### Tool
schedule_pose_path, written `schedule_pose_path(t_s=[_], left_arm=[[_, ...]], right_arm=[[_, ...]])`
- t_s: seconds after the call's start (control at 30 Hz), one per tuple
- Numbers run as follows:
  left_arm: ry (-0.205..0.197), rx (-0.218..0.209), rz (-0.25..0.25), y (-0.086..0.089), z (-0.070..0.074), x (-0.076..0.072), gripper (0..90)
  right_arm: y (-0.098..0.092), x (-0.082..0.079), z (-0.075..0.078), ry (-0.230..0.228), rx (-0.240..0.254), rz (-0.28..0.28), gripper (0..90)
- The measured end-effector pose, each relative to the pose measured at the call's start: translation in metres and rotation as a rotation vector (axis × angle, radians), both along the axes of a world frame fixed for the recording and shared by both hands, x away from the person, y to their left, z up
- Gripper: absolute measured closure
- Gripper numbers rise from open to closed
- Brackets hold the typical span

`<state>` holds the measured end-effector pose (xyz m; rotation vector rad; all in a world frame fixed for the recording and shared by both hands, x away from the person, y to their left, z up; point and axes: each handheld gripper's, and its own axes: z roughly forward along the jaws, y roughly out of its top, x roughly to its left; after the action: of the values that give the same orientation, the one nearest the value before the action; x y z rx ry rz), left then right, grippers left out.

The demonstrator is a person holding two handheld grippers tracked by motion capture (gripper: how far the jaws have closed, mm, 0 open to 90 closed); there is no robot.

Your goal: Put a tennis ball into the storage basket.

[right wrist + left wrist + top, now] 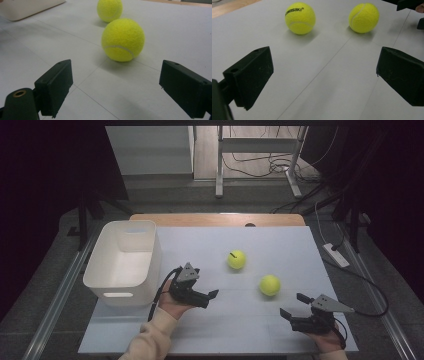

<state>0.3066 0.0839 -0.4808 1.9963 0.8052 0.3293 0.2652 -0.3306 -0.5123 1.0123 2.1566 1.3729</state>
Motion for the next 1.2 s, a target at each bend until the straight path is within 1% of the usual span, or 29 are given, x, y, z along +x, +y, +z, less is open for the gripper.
schedule_pose_path(t_s=[0.2,0.27,0.33,0.43,0.6,0.7,0.77,0.9,1.0,1.1,1.2], left_arm=[[-0.002,0.005,-0.004,-0.003,0.002,0.005,1.7],[0.003,-0.002,-0.006,-0.004,0.003,0.008,1.6],[0.011,-0.018,-0.008,-0.006,0.002,0.011,1.7],[0.014,-0.004,-0.011,-0.008,0.003,0.015,1.5],[0.013,-0.003,-0.011,-0.011,0.004,0.019,1.6],[0.010,-0.002,-0.010,-0.012,0.005,0.022,1.5],[0.013,-0.005,-0.009,-0.013,0.005,0.023,1.6],[0.012,0.003,-0.012,-0.015,0.006,0.026,1.6],[0.016,0.004,-0.013,-0.017,0.007,0.029,1.5],[0.016,0.014,-0.019,-0.021,0.008,0.033,1.5],[0.022,0.009,-0.020,-0.023,0.007,0.036,1.5]], right_arm=[[0.002,0.000,0.000,0.001,-0.006,0.004,11.6],[0.001,0.001,-0.001,0.002,-0.003,0.005,11.6],[0.001,0.000,-0.001,0.005,-0.003,0.004,11.6],[0.001,0.001,0.000,0.000,-0.002,0.003,11.6],[0.001,0.000,-0.001,0.004,-0.012,0.005,11.6],[0.001,0.001,-0.001,0.003,-0.004,0.003,11.6],[0.001,0.000,-0.001,0.005,-0.007,0.002,11.6],[0.001,0.000,-0.001,0.002,-0.006,0.003,11.6],[0.001,0.000,-0.001,0.004,-0.006,0.002,11.6],[0.001,-0.001,-0.001,0.002,-0.013,0.004,11.6],[0.001,0.000,-0.002,0.006,-0.007,0.001,11.7]])
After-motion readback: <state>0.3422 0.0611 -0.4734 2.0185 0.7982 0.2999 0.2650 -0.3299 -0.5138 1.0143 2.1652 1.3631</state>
